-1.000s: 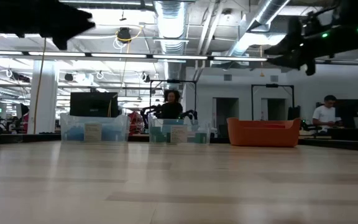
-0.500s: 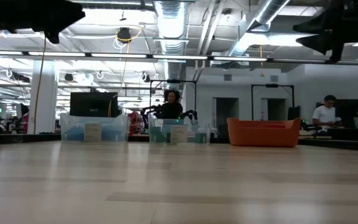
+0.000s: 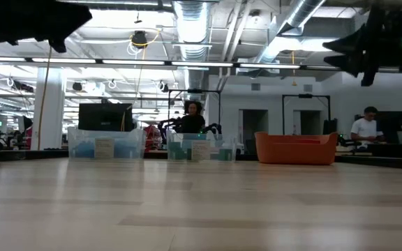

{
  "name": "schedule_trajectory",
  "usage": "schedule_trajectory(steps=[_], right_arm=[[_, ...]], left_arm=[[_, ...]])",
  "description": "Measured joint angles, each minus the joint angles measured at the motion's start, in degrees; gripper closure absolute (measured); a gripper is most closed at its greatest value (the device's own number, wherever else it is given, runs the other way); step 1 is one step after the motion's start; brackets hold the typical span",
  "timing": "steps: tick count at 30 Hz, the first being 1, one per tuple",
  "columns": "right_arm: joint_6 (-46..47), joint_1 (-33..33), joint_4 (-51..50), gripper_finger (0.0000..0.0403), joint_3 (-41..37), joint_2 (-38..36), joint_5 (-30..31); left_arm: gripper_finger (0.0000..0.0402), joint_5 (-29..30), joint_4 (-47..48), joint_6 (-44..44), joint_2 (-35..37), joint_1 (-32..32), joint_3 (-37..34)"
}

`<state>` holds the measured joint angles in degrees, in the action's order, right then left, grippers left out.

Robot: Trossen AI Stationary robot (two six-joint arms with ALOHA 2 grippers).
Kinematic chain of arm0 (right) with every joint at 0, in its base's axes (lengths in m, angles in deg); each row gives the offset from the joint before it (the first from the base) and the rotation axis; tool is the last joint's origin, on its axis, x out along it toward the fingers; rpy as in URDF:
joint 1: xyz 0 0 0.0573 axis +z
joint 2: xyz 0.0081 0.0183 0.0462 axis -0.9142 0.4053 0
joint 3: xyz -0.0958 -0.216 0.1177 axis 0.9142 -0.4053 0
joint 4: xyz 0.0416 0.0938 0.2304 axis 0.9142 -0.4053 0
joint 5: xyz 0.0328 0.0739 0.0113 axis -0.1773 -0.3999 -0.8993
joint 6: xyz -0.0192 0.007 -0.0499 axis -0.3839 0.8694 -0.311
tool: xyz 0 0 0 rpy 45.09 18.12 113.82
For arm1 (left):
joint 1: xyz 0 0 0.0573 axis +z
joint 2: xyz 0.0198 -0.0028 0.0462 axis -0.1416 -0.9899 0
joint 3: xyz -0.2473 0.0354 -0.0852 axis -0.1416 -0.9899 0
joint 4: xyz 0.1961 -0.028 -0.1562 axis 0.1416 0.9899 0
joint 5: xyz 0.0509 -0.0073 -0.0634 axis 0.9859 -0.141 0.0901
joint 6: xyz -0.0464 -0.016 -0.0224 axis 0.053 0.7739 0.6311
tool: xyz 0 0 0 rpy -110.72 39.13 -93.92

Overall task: Sort blocks
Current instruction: Return to Home Position

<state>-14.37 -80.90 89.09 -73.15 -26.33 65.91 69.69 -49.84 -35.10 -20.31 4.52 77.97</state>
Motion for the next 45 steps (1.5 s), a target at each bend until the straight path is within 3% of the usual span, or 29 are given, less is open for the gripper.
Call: schedule_trajectory(steps=[2,6,11,19,24,29,34,45], right_arm=[[0.0,0.4,6.9,0.0185,-4.9,0.0,0.0],[-0.2,0.6,8.1,0.0185,-5.0,0.9,0.1],[-0.3,0.9,7.0,0.0185,-5.0,0.9,-0.1],[-2.5,0.9,-6.9,0.0185,-5.0,1.0,-0.3],[-9.2,0.8,-8.3,0.0185,-4.6,3.0,-0.5],[-12.3,0.8,-8.4,0.0185,-4.6,5.2,-0.4],[-26.7,0.8,-8.6,0.0185,-4.6,6.3,-0.4],[-29.3,0.8,-8.7,0.0185,-4.6,6.3,-0.4]], left_arm=[[0.0319,-2.4,-0.9,-0.5,0.0,0.0,0.0],[0.0319,-8.0,-3.8,-1.4,0.0,0.0,0.0],[0.0319,-7.6,-3.0,0.2,0.0,0.0,0.0],[0.0319,-4.1,6.6,-10.4,0.0,0.0,0.0],[0.0319,-3.8,7.4,-16.6,0.0,0.0,0.0],[0.0319,-2.5,9.1,-28.6,0.0,0.0,0.0],[0.0319,-2.5,12.2,-38.6,0.0,0.0,0.1],[0.0319,-2.5,28.3,-32.1,0.0,0.0,0.1]])
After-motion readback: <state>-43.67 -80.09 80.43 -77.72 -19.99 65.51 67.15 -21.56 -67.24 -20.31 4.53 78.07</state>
